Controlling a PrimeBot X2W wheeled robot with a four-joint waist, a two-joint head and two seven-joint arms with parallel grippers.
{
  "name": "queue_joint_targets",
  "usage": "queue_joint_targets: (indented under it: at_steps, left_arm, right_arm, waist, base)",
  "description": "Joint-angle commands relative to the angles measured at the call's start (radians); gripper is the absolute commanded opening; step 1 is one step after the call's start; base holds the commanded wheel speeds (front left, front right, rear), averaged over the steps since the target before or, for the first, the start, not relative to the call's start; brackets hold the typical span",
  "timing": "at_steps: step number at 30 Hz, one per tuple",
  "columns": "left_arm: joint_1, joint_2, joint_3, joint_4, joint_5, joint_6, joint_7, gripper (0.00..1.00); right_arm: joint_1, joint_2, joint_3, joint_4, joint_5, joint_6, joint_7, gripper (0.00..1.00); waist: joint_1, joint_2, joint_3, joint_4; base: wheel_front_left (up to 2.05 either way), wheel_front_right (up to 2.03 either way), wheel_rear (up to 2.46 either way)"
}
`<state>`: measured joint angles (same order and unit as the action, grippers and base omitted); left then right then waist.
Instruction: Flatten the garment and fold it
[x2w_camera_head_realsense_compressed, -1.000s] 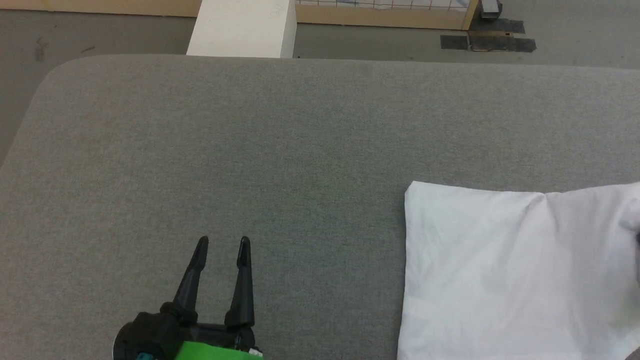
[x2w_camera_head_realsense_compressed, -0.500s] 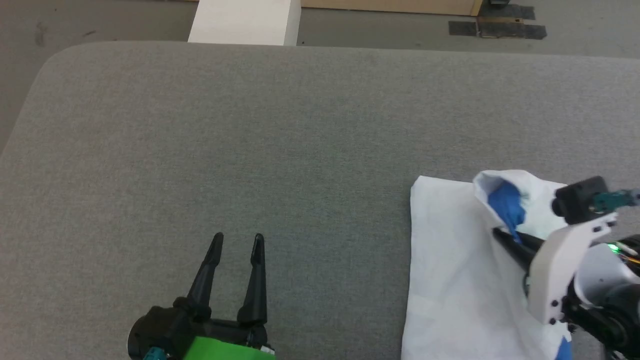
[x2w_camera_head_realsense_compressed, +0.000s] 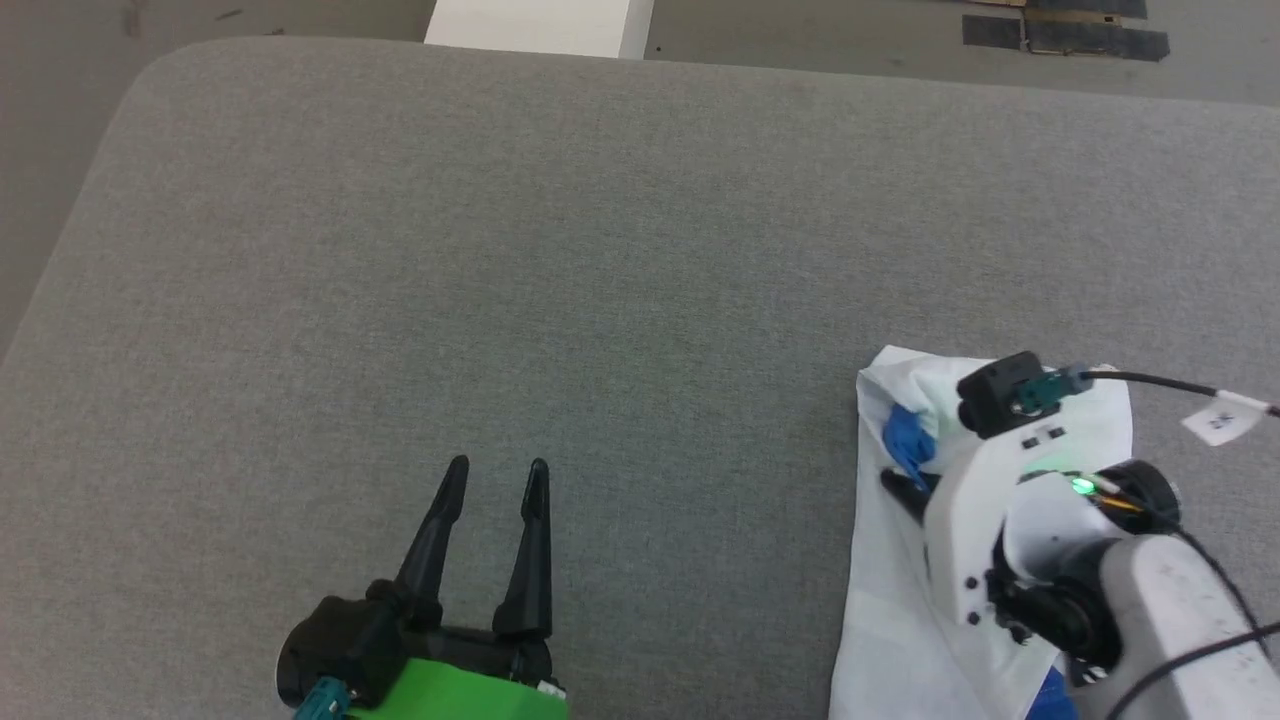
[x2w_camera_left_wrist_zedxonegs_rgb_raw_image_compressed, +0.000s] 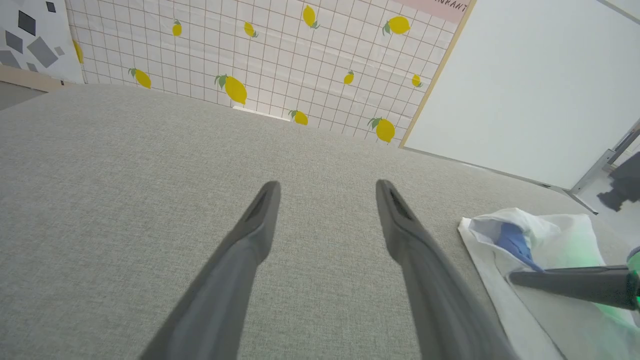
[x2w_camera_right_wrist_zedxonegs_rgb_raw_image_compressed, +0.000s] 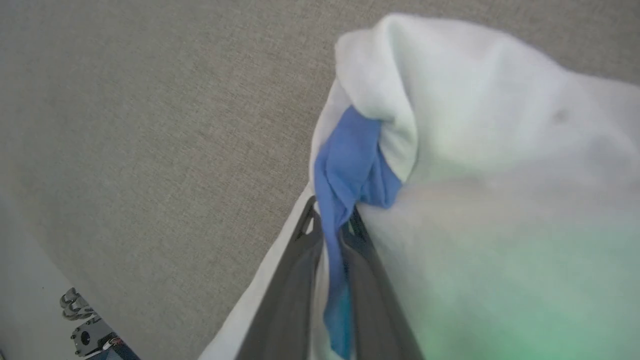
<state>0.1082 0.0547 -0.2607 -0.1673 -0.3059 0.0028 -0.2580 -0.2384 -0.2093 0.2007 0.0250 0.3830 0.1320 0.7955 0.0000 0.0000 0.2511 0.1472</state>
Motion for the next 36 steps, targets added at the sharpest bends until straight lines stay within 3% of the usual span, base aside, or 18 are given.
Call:
queue_joint_targets:
  at_steps: [1,3,4,5,9,15,20,25,30,36]
  left_arm:
    - [-0.021,-0.004,-0.001,0.006,-0.013,0.003,-0.004,1.00]
    - [-0.024,-0.004,-0.002,0.013,-0.015,-0.001,-0.004,1.00]
    - [-0.024,-0.004,-0.002,0.017,-0.015,-0.003,-0.004,1.00]
    - [-0.024,-0.004,-0.002,0.020,-0.015,-0.006,-0.004,1.00]
    - [-0.011,-0.004,0.006,0.034,-0.011,-0.014,-0.004,1.00]
    - [0.019,-0.004,0.027,0.046,-0.001,-0.031,-0.004,1.00]
    - [0.037,-0.004,0.038,0.042,0.006,-0.042,-0.004,1.00]
    - [0.041,-0.005,0.036,0.030,0.011,-0.044,-0.004,1.00]
    - [0.025,-0.005,0.030,0.027,0.019,-0.047,-0.004,1.00]
    - [-0.010,-0.005,0.009,0.017,0.030,-0.039,-0.004,1.00]
  right_arm:
    - [-0.023,0.018,0.007,0.028,-0.016,-0.001,-0.016,0.00]
    - [-0.035,0.042,0.006,0.081,-0.036,-0.001,-0.033,0.39]
    - [-0.041,0.052,0.007,0.105,-0.045,-0.001,-0.041,0.93]
    - [-0.045,0.057,0.009,0.122,-0.050,-0.001,-0.047,1.00]
    - [-0.052,0.073,0.017,0.143,-0.026,-0.001,-0.071,1.00]
    - [-0.003,0.034,-0.037,0.010,0.064,-0.001,-0.079,1.00]
    - [0.106,-0.030,-0.205,-0.164,0.079,-0.001,-0.068,1.00]
    - [0.228,-0.024,-0.357,-0.268,0.076,-0.001,-0.050,1.00]
    - [0.274,0.015,-0.394,-0.275,0.071,-0.001,-0.044,1.00]
    - [0.236,0.032,-0.393,-0.201,0.047,-0.001,-0.064,1.00]
  waist:
    - [0.0000,0.0000,-0.004,0.002]
    - [0.0000,0.0000,-0.010,0.001]
    - [0.0000,0.0000,-0.015,-0.002]
    - [0.0000,0.0000,-0.020,-0.004]
    - [0.0000,0.0000,-0.050,-0.023]
    - [0.0000,0.0000,-0.097,-0.059]
    - [0.0000,0.0000,-0.108,-0.078]
    - [0.0000,0.0000,-0.091,-0.085]
    - [0.0000,0.0000,-0.053,-0.076]
    - [0.0000,0.0000,0.009,-0.034]
  base:
    - [0.00,0.00,0.00]
    - [0.00,0.00,0.00]
    - [0.00,0.00,0.00]
    - [0.00,0.00,0.00]
    - [0.00,0.00,0.00]
    - [0.00,0.00,0.00]
    - [0.00,0.00,0.00]
    - [0.00,0.00,0.00]
    - [0.00,0.00,0.00]
    - [0.00,0.00,0.00]
